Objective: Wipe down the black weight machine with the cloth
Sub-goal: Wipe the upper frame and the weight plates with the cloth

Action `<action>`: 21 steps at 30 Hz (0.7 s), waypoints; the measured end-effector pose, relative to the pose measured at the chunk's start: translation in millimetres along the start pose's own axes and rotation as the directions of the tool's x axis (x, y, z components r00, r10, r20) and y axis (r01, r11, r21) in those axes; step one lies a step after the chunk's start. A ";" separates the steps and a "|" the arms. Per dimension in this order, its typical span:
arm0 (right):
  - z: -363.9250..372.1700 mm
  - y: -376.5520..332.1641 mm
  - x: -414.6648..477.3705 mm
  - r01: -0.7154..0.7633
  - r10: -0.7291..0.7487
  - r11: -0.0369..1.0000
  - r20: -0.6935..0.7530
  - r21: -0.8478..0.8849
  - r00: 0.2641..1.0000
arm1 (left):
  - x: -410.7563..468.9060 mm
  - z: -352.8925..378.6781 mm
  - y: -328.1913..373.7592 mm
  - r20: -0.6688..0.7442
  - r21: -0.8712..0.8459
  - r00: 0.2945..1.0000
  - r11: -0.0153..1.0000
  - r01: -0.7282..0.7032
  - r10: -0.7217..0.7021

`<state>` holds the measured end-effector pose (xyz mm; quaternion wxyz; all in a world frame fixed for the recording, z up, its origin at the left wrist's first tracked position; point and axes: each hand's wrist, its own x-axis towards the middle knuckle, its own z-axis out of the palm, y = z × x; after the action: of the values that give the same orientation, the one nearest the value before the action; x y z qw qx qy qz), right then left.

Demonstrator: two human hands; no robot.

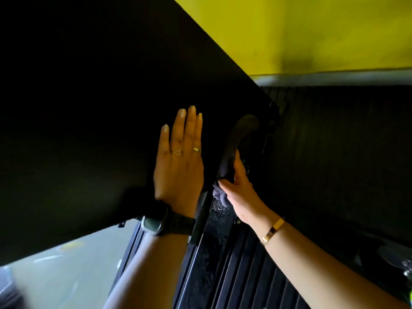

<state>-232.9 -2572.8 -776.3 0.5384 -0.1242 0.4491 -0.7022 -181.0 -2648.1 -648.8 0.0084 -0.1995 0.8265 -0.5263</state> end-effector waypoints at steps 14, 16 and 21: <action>130.9 -201.8 -93.7 -0.025 0.031 0.998 0.091 -0.060 0.995 | 4.0 -121.5 -182.9 0.172 -0.360 0.954 0.886 0.291 -0.244; 158.9 -241.6 -111.0 0.004 0.006 0.998 0.141 -0.070 0.990 | -1.2 -147.4 -226.2 0.157 -0.389 0.939 0.855 0.342 -0.305; 227.9 -352.3 -147.3 0.168 -0.142 0.975 0.179 -0.145 0.974 | 7.5 -206.7 -337.9 0.105 -0.367 0.875 0.799 0.476 -0.473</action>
<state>-252.6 -2552.3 -332.5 0.5058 -0.2602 0.4459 -0.6911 -125.8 -2595.3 -260.1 -0.1592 -0.3997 0.8364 -0.3397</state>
